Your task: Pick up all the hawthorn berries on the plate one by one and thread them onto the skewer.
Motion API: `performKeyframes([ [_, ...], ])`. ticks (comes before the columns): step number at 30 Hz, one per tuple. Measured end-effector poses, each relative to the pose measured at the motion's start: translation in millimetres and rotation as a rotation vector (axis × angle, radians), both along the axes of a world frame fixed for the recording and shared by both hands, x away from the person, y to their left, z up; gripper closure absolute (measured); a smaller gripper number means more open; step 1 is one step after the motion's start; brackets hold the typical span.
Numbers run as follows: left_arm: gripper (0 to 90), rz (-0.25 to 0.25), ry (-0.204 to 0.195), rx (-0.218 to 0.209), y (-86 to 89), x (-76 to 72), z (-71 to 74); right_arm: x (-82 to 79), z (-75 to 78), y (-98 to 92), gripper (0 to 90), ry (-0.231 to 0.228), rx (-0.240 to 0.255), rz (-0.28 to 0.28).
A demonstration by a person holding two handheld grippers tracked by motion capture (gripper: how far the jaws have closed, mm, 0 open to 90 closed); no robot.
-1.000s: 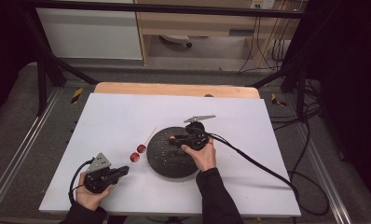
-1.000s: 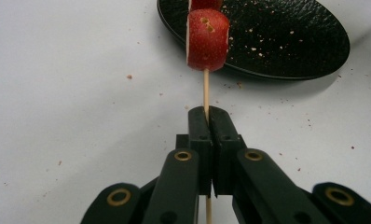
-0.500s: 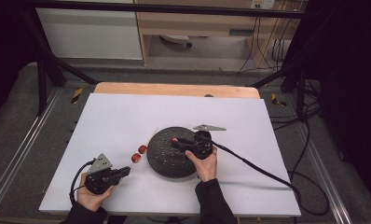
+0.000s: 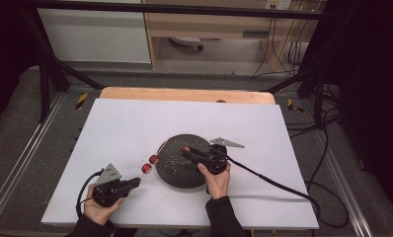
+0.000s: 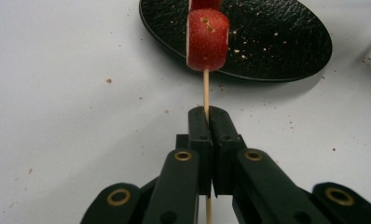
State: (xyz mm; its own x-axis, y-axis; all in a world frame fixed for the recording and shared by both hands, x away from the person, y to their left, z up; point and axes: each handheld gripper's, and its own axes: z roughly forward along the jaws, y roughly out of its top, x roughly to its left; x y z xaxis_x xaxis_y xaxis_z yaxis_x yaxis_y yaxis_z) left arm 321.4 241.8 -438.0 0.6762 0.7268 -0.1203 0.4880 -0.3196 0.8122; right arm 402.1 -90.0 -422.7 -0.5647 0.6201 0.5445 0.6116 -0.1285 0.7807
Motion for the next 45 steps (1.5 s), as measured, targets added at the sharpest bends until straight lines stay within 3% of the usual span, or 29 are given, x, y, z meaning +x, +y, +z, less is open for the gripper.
performKeyframes([
  [24, 88.3, -0.009, -0.003, -0.025, -9.8, -4.6, 0.4, -1.0, 13.9, -3.0, 62.7, -0.087, 0.142, -0.12],
  [45, 88.3, -0.012, 0.0, -0.045, -21.3, -8.0, 0.3, 3.6, 20.0, -4.7, 62.7, -0.128, 0.243, -0.196],
])
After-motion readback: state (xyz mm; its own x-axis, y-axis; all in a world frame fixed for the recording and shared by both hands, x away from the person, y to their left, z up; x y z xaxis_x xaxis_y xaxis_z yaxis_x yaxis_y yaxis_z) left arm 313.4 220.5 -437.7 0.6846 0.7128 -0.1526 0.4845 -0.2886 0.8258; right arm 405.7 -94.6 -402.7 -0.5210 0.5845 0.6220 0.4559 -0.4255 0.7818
